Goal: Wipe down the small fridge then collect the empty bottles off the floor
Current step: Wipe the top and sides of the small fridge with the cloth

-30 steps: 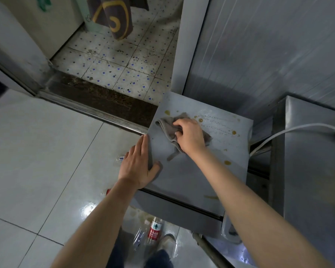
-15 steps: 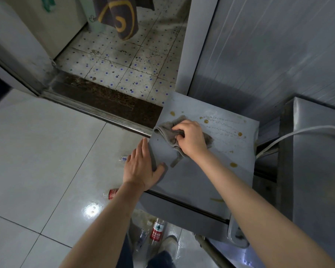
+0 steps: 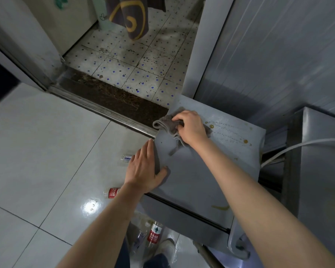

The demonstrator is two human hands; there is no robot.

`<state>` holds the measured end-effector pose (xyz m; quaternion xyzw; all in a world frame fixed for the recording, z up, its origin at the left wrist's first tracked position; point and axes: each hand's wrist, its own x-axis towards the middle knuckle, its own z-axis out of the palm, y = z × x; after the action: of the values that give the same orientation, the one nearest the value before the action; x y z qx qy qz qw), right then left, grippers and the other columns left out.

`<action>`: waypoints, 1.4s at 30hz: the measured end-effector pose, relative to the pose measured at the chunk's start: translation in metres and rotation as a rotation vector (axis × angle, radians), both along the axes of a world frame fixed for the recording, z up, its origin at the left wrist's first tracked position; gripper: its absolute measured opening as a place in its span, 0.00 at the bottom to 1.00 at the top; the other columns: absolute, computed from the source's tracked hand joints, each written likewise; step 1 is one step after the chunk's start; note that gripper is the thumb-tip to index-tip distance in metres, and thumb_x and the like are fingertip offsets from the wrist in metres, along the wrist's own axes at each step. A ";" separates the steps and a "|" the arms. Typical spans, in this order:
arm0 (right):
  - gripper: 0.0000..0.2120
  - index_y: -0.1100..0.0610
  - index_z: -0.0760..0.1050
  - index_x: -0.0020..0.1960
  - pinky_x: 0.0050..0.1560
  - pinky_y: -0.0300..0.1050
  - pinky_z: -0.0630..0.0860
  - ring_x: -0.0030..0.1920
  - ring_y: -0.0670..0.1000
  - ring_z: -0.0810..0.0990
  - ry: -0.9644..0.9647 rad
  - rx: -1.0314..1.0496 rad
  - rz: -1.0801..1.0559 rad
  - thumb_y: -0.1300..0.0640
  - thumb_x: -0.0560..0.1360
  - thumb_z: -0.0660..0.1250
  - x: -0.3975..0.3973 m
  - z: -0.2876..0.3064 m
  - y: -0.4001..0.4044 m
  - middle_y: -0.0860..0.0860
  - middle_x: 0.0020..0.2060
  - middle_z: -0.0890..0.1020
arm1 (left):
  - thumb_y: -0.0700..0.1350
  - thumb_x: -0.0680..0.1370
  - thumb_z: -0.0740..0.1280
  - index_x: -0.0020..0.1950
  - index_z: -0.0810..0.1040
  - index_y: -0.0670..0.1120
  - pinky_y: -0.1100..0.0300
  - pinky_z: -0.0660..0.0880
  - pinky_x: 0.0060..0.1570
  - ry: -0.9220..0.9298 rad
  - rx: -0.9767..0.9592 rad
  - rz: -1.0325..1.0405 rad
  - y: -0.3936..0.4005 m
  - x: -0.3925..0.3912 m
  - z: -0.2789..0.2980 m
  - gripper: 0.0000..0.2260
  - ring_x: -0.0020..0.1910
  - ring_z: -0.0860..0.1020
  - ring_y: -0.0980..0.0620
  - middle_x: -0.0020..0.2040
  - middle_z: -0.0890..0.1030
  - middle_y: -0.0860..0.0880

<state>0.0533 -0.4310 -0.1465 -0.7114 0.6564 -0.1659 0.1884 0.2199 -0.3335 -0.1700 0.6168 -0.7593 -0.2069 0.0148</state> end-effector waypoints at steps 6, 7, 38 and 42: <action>0.13 0.56 0.81 0.54 0.59 0.49 0.72 0.57 0.55 0.74 0.024 0.014 -0.072 0.66 0.73 0.65 -0.027 -0.004 -0.014 0.54 0.54 0.80 | 0.66 0.70 0.53 0.77 0.46 0.44 0.50 0.63 0.68 0.038 -0.005 0.003 -0.015 -0.015 -0.002 0.42 0.70 0.64 0.43 0.76 0.58 0.45; 0.13 0.56 0.81 0.54 0.59 0.49 0.72 0.57 0.56 0.75 0.026 0.008 -0.093 0.66 0.73 0.65 -0.033 -0.005 -0.016 0.54 0.54 0.80 | 0.65 0.70 0.54 0.77 0.46 0.44 0.50 0.63 0.68 0.043 -0.007 0.007 -0.019 -0.018 -0.002 0.42 0.70 0.64 0.43 0.76 0.58 0.45; 0.12 0.55 0.80 0.55 0.57 0.48 0.74 0.54 0.54 0.77 -0.094 0.040 -0.358 0.60 0.72 0.70 -0.037 -0.010 -0.060 0.54 0.53 0.79 | 0.61 0.73 0.61 0.76 0.47 0.45 0.47 0.66 0.65 0.073 -0.028 0.001 -0.066 -0.043 -0.008 0.40 0.71 0.63 0.43 0.76 0.55 0.46; 0.11 0.56 0.81 0.54 0.55 0.44 0.74 0.53 0.55 0.77 -0.123 0.031 -0.373 0.60 0.72 0.70 -0.040 -0.011 -0.061 0.55 0.51 0.80 | 0.61 0.73 0.62 0.77 0.46 0.44 0.48 0.65 0.66 0.070 -0.019 0.001 -0.066 -0.043 -0.007 0.41 0.72 0.62 0.43 0.77 0.54 0.46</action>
<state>0.0133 -0.4923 -0.1570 -0.5628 0.7667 -0.2311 0.2051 0.1773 -0.3998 -0.1774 0.6094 -0.7599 -0.2212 0.0473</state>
